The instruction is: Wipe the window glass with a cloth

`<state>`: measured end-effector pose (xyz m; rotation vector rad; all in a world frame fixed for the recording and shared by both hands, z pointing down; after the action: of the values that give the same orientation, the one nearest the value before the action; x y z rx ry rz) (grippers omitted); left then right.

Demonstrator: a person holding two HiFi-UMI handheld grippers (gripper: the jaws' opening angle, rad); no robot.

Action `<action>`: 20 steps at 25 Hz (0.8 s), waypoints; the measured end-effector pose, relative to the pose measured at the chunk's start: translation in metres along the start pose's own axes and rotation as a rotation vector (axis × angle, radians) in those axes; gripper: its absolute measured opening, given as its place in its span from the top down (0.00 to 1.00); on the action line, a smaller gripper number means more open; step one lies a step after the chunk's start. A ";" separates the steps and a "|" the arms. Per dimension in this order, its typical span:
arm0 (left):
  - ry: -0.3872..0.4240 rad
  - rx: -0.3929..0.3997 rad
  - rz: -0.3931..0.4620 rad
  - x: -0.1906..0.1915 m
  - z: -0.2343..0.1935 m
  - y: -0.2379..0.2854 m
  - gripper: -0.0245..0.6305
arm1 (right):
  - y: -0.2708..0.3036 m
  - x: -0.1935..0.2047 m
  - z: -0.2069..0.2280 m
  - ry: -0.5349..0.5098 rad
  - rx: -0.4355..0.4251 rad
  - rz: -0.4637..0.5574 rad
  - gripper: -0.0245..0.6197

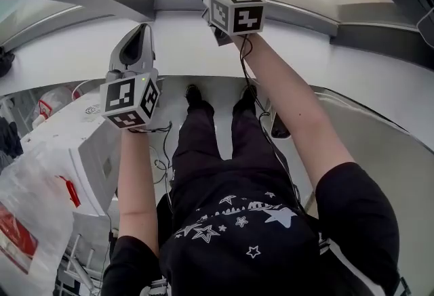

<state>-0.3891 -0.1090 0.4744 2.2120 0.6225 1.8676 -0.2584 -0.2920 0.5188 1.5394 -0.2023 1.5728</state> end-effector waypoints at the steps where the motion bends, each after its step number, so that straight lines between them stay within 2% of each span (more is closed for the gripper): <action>1: 0.005 0.012 -0.006 0.000 0.010 0.007 0.95 | -0.008 0.002 0.012 0.009 0.010 0.002 0.85; 9: 0.052 0.125 -0.041 -0.004 0.101 0.069 0.95 | -0.079 0.020 0.116 0.080 0.115 0.022 0.85; 20: 0.133 0.292 -0.085 -0.010 0.238 0.153 0.95 | -0.187 0.049 0.274 0.211 0.319 0.064 0.85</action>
<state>-0.1286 -0.2194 0.4803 2.1972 1.0575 2.0016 0.0726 -0.3417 0.5346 1.6019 0.1252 1.8738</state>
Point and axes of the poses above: the fingertips, and each gripper's own axes: y forward along the fingers, z to its right, x out of its underside, the point moved 7 cm from there along -y, backward along the fingers, and after that the axes turned 7 degrees about x, right-handed, at the moved point
